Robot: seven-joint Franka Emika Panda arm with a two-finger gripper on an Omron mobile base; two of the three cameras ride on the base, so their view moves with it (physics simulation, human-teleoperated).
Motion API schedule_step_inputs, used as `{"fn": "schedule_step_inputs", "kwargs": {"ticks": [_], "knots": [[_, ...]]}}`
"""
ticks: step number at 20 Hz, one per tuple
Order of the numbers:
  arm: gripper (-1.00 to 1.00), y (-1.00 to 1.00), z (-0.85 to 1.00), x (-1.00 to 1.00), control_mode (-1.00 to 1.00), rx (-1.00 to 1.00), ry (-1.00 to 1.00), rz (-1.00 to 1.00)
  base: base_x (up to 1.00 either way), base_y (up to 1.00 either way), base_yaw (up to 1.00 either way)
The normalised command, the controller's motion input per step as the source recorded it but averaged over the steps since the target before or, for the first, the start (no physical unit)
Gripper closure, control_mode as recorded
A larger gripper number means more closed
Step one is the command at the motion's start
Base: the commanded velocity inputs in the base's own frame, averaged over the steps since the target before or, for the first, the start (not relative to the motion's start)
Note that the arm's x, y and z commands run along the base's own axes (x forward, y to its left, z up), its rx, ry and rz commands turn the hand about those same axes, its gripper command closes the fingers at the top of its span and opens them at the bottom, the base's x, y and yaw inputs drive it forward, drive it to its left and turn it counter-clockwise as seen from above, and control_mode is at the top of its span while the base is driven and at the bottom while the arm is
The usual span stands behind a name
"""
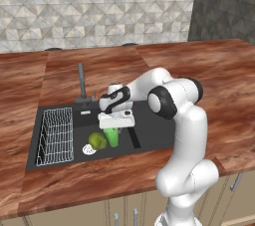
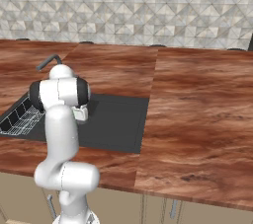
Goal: Pick the jug and cup and place them in the sink. Then turn on the water.
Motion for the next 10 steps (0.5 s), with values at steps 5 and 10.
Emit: {"fn": "schedule_step_inputs", "kwargs": {"ticks": [5,10], "knots": [[1.0,0.08,-0.28,0.1,-1.0,0.0,0.0,0.0,0.0,0.0,0.0],[1.0,0.07,-0.28,0.08,-1.0,0.0,0.0,0.0,0.0,0.0,0.0]]}}
